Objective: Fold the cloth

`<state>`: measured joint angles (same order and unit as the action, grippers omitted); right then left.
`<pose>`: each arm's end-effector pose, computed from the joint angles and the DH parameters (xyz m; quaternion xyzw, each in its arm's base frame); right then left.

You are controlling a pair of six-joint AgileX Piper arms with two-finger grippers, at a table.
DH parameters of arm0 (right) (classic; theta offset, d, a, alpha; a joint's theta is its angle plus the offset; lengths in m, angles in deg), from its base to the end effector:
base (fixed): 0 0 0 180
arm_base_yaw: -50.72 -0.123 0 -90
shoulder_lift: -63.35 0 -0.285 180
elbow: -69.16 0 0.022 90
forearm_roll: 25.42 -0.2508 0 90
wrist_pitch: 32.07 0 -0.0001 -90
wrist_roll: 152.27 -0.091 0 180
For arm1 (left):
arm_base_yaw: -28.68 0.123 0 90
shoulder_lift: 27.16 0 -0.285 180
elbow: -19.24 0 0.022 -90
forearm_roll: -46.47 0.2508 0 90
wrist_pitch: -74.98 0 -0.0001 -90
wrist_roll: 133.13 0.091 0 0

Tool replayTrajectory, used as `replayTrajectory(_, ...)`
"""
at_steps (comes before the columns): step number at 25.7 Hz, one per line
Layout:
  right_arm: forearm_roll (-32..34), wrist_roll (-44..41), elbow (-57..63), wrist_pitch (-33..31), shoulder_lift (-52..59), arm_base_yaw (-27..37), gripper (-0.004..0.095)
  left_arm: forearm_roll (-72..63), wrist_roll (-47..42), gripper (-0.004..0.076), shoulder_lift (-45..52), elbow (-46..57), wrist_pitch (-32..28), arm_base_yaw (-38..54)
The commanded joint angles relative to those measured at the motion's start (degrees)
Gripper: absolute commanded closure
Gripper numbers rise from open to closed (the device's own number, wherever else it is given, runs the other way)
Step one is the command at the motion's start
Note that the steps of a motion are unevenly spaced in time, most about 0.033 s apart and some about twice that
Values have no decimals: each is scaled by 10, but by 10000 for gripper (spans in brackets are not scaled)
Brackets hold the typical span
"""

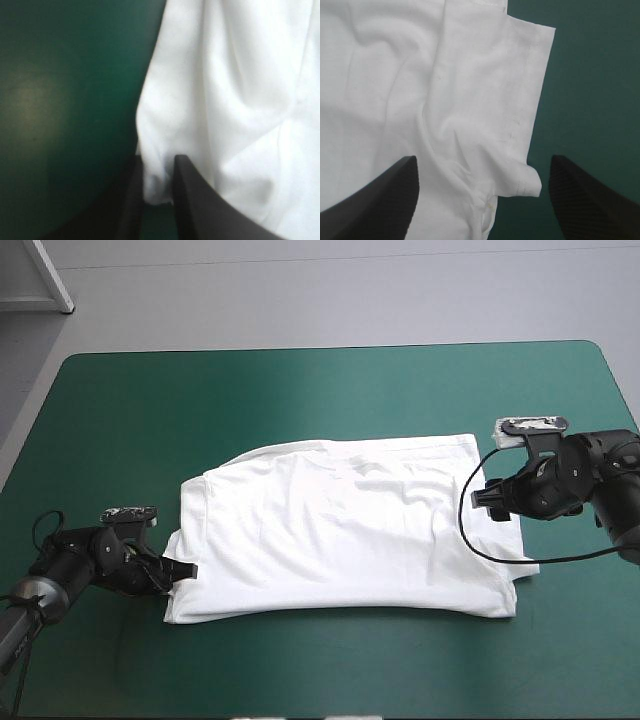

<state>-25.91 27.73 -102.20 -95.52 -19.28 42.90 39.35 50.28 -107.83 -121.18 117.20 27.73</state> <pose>0.2510 0.0352 0.3398 -0.0655 0.9736 0.0191 0.2180 0.2089 -0.0111 0.2105 -0.0015 0.9872 -0.0450 0.1531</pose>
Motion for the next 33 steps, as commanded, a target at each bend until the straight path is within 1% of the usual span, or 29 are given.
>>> replayTrajectory(1,5,5,-17,12,19,4,238,-11,12,722,11,-13,-14,0)
replayTrajectory(5,5,5,-17,11,19,4,238,6,15,734,21,-16,-13,0)
replayTrajectory(9,5,5,-17,11,19,4,238,30,-12,734,60,-35,-9,0)
replayTrajectory(14,2,5,-17,11,19,4,238,79,-71,734,115,-68,8,0)
replayTrajectory(18,2,5,-17,11,19,4,238,146,-130,734,157,-84,26,0)
replayTrajectory(21,2,0,-17,11,21,4,238,146,-133,734,177,-91,29,0)
replayTrajectory(22,2,0,-17,11,22,4,238,126,-123,734,179,-94,29,-1)
replayTrajectory(23,2,0,-17,11,22,4,238,52,-72,734,181,-99,26,-1)
replayTrajectory(24,2,0,-17,15,22,4,238,-42,6,734,181,-99,15,-1)
replayTrajectory(25,2,0,-17,17,22,4,238,-97,52,734,179,-99,14,-1)
replayTrajectory(26,2,0,-17,17,22,4,238,-159,117,734,175,-99,17,-1)
replayTrajectory(27,2,0,-17,17,22,4,238,-200,149,734,167,-98,21,-1)
replayTrajectory(30,2,0,-17,17,22,4,238,-248,198,734,125,-98,45,-5)
replayTrajectory(32,-1,0,-17,16,22,4,238,-275,236,734,81,-98,54,-34)
replayTrajectory(33,-1,0,-17,16,22,4,238,-277,239,734,64,-98,50,-51)
